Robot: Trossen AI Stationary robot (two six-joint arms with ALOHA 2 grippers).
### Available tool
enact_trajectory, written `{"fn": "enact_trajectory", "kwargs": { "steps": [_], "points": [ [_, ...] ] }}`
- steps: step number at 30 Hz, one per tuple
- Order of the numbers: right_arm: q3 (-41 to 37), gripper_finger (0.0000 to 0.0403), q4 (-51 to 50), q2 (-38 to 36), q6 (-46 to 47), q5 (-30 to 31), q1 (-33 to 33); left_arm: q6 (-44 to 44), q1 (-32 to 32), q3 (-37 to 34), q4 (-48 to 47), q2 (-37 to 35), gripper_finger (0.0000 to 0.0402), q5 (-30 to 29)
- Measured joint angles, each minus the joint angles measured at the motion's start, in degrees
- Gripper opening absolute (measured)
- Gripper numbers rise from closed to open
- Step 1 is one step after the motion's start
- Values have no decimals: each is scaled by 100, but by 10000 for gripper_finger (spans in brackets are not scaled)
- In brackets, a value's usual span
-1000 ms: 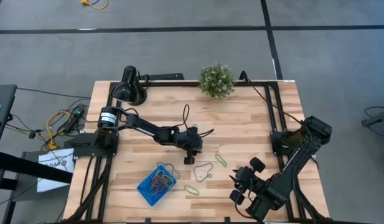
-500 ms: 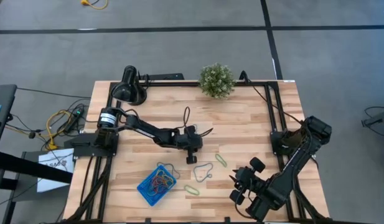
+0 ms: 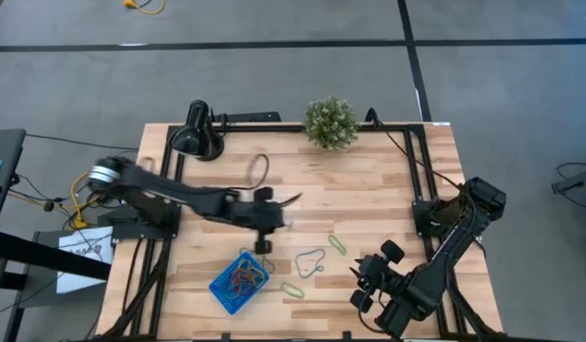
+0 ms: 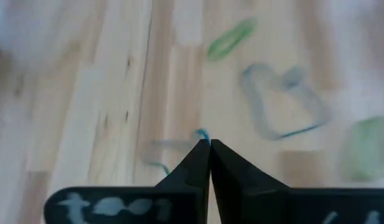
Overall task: Pick and place rubber bands into bin
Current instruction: Put the blue rubber band into the blue basket
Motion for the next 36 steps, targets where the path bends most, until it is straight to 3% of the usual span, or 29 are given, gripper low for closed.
{"fn": "enact_trajectory", "kwargs": {
  "steps": [7, 12, 17, 21, 36],
  "points": [
    [0, 112, 48, 2, -2, 0, -194, -1177, -1295, 15, -517, -1881, 0, 52],
    [0, 112, 146, 4, -4, -2, -339, -1732, -2544, 20, -527, -2353, 0, -586],
    [2, 112, 282, 4, -6, -7, -470, -2310, -3498, 17, -975, -2078, 0, -1781],
    [2, 112, 315, 4, -7, -7, -567, -2956, -3874, 10, -1475, -1619, 0, -2242],
    [2, 112, 476, 4, -12, -4, -637, -3464, -3937, 15, -1879, -79, 13, -1859]
  ]
}}
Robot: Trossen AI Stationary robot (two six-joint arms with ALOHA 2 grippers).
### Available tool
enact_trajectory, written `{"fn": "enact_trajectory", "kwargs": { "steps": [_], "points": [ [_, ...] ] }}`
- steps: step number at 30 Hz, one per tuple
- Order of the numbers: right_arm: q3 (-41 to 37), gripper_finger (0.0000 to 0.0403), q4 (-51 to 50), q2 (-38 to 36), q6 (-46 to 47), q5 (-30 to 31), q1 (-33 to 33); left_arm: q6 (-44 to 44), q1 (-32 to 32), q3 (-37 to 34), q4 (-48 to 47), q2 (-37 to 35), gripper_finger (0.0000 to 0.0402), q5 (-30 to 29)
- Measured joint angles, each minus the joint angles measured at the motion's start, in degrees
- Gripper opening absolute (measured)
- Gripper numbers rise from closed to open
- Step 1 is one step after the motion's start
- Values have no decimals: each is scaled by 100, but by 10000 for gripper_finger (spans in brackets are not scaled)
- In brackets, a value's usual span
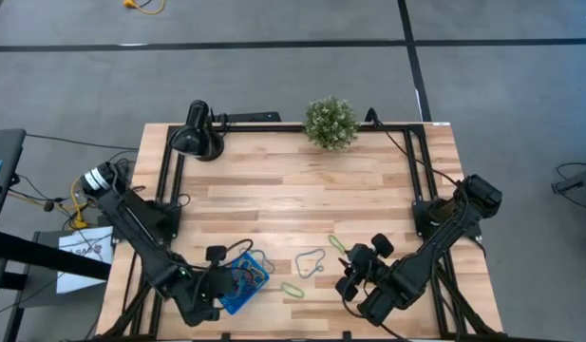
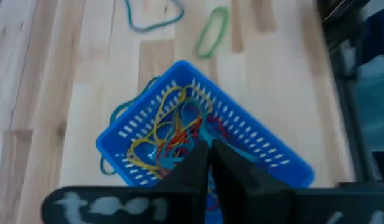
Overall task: Pick and place rubber bands into bin
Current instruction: Put the blue rubber band into the blue basket
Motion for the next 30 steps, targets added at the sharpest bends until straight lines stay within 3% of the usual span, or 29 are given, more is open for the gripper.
{"fn": "enact_trajectory", "kwargs": {
  "steps": [12, 22, 25, 30],
  "points": [
    [0, 112, 782, 0, -362, -15, -251, -426, 75, 6, -82, 405, 99, 502],
    [0, 112, 1140, 0, -2097, -22, -998, -743, 254, 7, -329, 405, 92, 389],
    [0, 112, 1186, 0, -2638, -419, -1271, -878, 256, 7, -523, 405, 86, 392],
    [2, 112, 1381, 243, -4011, -1886, -1510, -1047, 238, 7, -702, 405, 80, 398]
  ]
}}
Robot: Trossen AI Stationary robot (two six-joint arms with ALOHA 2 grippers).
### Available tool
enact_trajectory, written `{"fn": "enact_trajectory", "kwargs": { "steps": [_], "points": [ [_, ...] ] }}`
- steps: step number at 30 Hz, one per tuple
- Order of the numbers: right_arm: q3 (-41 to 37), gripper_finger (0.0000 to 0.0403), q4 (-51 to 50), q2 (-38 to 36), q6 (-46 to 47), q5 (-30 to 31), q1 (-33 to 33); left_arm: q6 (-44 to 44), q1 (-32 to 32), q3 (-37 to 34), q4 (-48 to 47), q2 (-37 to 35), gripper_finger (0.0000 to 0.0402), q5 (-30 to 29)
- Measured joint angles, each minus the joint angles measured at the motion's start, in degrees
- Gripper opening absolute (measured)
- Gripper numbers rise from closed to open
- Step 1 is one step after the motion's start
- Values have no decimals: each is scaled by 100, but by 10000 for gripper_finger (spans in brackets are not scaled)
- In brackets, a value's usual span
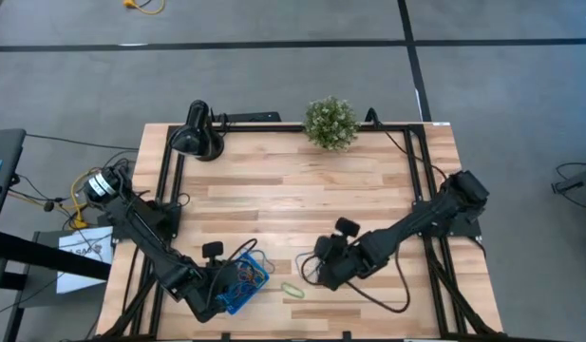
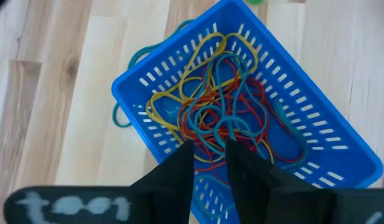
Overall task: Pick and place rubber bands into bin
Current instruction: Put the blue rubber band into the blue basket
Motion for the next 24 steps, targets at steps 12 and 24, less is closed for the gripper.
{"fn": "enact_trajectory", "kwargs": {
  "steps": [12, 24],
  "points": [
    [328, 112, 309, 1257, -1188, -1105, 7, 51, 0, 0, 32, -1, 77, -40],
    [367, 112, 422, 1368, -1185, -1369, -180, 7, 0, 0, 33, -2, 77, -36]
  ]
}}
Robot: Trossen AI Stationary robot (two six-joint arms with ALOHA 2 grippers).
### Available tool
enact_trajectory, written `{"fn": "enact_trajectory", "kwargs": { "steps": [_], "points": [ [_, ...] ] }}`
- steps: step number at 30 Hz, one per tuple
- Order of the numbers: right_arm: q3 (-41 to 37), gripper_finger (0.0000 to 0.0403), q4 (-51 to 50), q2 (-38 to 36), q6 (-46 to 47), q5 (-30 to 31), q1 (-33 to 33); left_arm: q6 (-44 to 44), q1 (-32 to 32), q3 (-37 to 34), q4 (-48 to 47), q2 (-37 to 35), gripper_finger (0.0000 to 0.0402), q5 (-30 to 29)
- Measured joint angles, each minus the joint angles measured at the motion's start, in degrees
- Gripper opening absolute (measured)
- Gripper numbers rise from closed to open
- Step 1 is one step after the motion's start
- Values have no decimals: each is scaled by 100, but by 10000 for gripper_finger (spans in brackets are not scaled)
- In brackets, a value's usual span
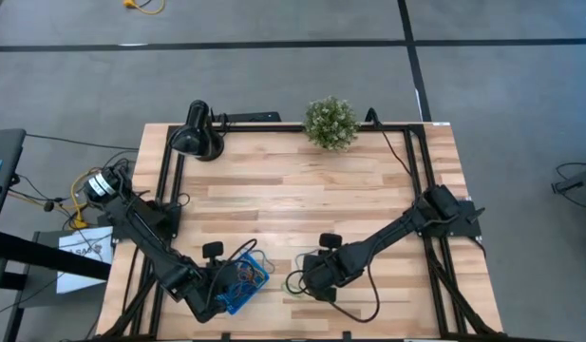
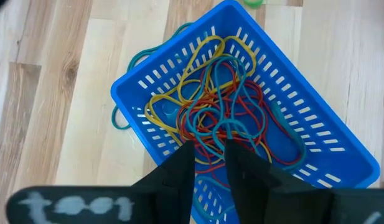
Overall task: Pick and place rubber bands into bin
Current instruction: Put the blue rubber band into the blue basket
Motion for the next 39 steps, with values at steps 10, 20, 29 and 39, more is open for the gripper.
{"fn": "enact_trajectory", "kwargs": {
  "steps": [10, 20, 29, 39],
  "points": [
    [0, 112, -6, 0, 4, -57, -35, 0, 0, 0, 0, 0, 77, 4],
    [5, 112, 36, 338, 205, -105, -27, -26, 0, 0, 0, 0, 77, 21],
    [-28, 87, 203, 286, 449, -216, -112, -27, 2, 2, 0, -2, 77, 25],
    [-35, 9, 587, 192, 717, -125, -79, -153, 2, 1, 0, -2, 77, 21]
  ]
}}
